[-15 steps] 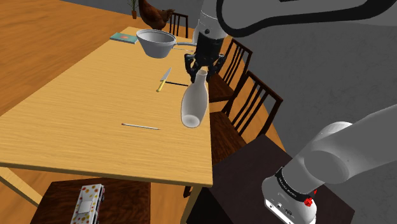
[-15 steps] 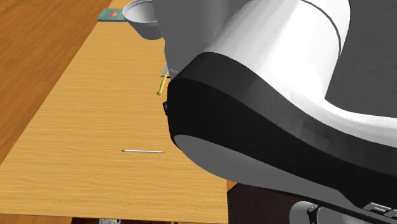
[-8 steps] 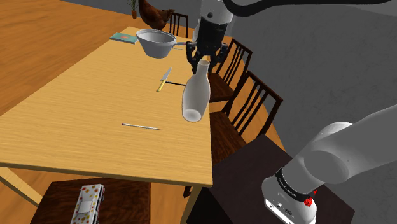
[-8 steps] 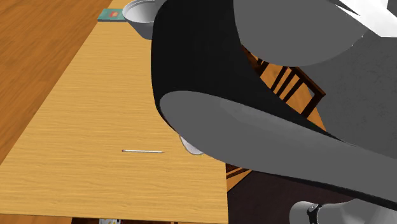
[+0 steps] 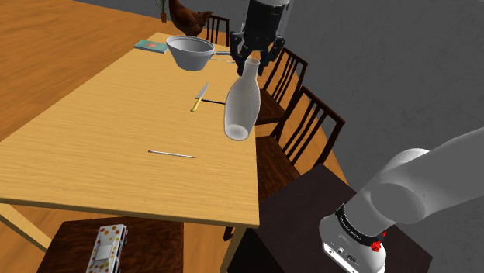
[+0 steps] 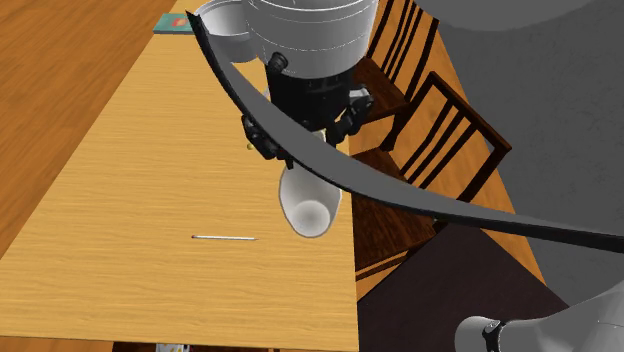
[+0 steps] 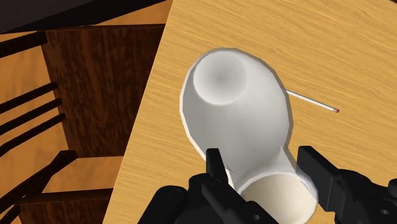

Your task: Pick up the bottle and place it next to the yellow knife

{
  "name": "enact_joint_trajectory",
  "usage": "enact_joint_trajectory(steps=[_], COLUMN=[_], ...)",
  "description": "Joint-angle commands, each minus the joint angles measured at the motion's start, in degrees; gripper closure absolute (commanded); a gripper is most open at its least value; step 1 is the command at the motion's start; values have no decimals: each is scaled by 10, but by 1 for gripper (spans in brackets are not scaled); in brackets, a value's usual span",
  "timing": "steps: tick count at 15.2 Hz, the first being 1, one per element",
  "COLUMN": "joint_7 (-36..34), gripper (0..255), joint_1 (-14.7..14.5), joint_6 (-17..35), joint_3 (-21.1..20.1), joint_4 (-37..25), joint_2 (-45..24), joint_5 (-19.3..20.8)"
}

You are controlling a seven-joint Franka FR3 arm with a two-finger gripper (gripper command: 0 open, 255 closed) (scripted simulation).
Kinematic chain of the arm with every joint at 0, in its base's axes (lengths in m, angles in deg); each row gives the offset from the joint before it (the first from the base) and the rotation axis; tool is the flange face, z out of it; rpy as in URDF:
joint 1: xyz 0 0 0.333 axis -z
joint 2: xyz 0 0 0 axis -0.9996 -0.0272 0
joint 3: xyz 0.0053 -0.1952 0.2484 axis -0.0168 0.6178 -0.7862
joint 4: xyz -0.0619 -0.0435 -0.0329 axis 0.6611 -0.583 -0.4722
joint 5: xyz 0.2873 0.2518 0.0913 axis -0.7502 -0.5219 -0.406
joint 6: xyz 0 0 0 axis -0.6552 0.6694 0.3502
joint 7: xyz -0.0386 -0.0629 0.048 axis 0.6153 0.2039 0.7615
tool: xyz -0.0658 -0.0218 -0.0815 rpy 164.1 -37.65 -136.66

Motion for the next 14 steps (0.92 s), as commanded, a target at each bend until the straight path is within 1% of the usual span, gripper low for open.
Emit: enact_joint_trajectory(steps=[1, 14], joint_7=[0, 0], gripper=[255, 255], joint_1=[1, 6], joint_6=[-15, -116], joint_3=[1, 0], joint_4=[-18, -145], joint_2=[-3, -31], joint_5=[1, 10])
